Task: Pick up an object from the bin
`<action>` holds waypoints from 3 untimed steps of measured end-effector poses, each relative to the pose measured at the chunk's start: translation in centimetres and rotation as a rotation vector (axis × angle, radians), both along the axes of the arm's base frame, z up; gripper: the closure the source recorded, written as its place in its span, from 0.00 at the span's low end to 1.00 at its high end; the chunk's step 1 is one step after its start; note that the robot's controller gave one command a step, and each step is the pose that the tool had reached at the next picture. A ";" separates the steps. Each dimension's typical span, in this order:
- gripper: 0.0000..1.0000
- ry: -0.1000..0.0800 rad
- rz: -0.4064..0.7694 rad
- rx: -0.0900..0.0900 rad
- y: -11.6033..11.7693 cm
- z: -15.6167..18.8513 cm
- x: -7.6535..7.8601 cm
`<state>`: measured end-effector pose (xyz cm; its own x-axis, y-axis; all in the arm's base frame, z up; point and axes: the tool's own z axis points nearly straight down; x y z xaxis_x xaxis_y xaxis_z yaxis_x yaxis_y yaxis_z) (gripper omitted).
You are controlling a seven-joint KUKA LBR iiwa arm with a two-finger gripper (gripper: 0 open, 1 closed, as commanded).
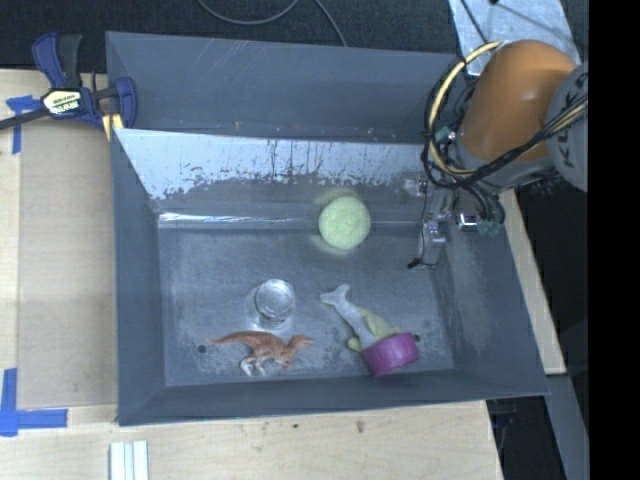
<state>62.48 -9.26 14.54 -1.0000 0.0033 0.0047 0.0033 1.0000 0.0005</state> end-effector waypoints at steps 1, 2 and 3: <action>0.00 -0.008 0.002 -0.001 0.0 0.5 0.2; 0.00 -0.015 -0.270 -0.002 3.7 -4.6 -3.8; 0.00 -0.001 -0.301 -0.001 4.8 -5.0 -3.2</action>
Offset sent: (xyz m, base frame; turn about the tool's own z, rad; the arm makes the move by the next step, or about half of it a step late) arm -0.0611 0.0607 -0.0754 0.3980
